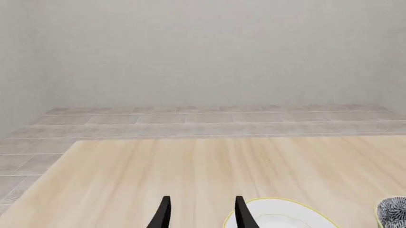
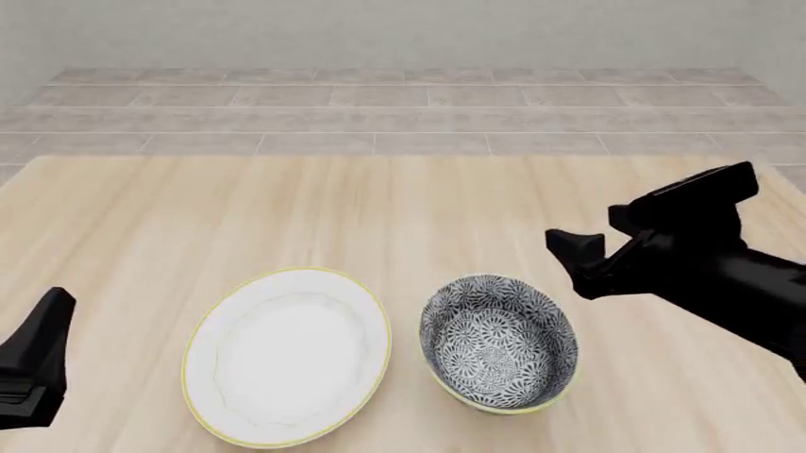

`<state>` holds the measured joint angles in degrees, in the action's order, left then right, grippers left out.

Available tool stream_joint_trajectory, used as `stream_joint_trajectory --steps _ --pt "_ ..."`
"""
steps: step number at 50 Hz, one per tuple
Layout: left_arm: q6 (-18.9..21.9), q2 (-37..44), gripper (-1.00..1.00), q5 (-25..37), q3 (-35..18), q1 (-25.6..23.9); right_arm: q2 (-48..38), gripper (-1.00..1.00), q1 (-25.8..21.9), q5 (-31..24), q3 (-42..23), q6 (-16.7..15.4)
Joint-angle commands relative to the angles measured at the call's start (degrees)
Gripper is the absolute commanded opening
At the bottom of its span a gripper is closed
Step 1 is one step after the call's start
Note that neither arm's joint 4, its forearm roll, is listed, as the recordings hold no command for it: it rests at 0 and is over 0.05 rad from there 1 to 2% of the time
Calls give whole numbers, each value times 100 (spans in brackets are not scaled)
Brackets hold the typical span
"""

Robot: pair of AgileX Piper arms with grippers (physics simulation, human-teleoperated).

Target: Put the bowl on the plate.

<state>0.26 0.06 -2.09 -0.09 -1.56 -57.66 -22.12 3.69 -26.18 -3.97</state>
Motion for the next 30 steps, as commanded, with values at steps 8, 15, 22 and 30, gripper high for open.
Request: stream_joint_trajectory --steps 8,15,22,30 --pt "25 6 100 25 3 -26 -246 100 -30 235 244 33" --pt "29 9 100 34 5 -31 -317 100 -14 271 316 21" --pt "35 7 100 31 7 -38 -391 100 -16 309 388 -5" --pt "31 1 100 32 6 -37 -428 100 -16 346 429 8"
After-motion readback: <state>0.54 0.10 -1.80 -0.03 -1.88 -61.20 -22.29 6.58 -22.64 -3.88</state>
